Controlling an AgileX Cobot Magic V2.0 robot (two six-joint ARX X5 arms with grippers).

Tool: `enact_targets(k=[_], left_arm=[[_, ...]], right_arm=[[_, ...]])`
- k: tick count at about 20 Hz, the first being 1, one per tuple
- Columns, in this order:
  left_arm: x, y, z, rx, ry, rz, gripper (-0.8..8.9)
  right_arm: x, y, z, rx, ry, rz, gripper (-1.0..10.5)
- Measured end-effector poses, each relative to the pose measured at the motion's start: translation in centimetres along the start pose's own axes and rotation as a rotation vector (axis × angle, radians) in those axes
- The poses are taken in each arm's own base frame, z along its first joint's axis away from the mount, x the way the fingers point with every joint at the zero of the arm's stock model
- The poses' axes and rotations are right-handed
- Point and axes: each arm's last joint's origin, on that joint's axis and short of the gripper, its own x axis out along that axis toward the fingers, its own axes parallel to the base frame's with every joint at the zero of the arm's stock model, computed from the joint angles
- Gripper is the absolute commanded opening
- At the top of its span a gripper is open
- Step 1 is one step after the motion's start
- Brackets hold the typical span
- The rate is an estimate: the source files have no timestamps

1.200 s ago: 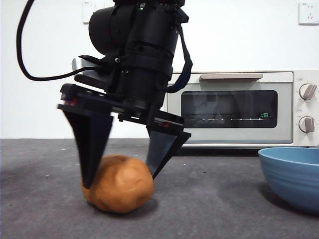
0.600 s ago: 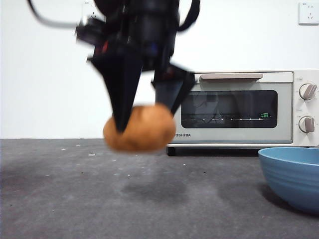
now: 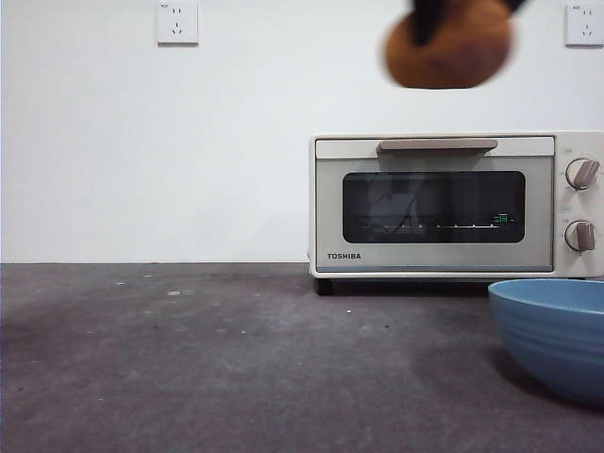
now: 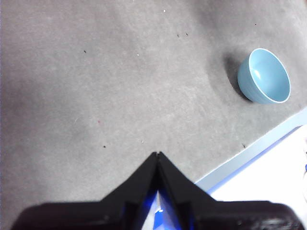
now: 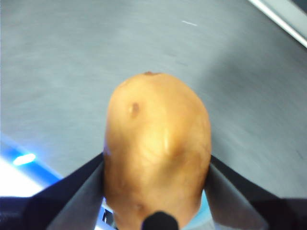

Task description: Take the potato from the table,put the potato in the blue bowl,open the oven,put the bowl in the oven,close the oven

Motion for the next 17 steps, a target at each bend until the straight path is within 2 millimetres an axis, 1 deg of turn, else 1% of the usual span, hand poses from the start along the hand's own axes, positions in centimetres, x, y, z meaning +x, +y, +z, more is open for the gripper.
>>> enact_targets(k=[1, 3, 4, 6, 7, 10, 12, 14, 16, 17], left_arm=[[0.0, 0.0, 0.0, 0.001, -0.002, 0.0, -0.05], [0.1, 0.1, 0.2, 0.007, -0.01, 0.001, -0.05], [0.2, 0.2, 0.4, 0.012, -0.018, 0.002, -0.05], [0.3, 0.3, 0.7, 0.014, -0.025, 0.002, -0.05], [0.4, 0.4, 0.8, 0.012, -0.024, 0.002, -0.05], [0.7, 0.6, 0.9, -0.002, -0.008, 0.001, -0.05], [0.8, 0.7, 1.0, -0.006, -0.003, 0.0, -0.05], [0.9, 0.7, 1.0, -0.008, 0.001, 0.0, -0.05], [0.9, 0.7, 1.0, -0.009, 0.002, 0.0, -0.05], [0.9, 0.7, 1.0, -0.009, 0.002, 0.0, -0.05]], right_arm=[[0.1, -1.0, -1.1, 0.037, 0.0, -0.005, 0.0], [1.0, -2.7, -3.7, 0.12, 0.021, 0.014, 0.0], [1.6, -3.4, -4.9, 0.159, 0.018, 0.03, 0.0], [3.1, -4.0, -6.3, 0.208, 0.008, 0.047, 0.0], [4.0, -4.1, -6.7, 0.219, 0.02, 0.052, 0.0], [7.8, -4.0, -7.9, 0.235, 0.082, 0.071, 0.0], [9.7, -3.8, -8.6, 0.259, 0.116, 0.073, 0.0], [10.8, -3.7, -9.3, 0.276, 0.148, 0.075, 0.0], [11.1, -3.7, -9.2, 0.282, 0.131, 0.075, 0.1], [11.1, -3.8, -9.1, 0.282, 0.117, 0.074, 0.4]])
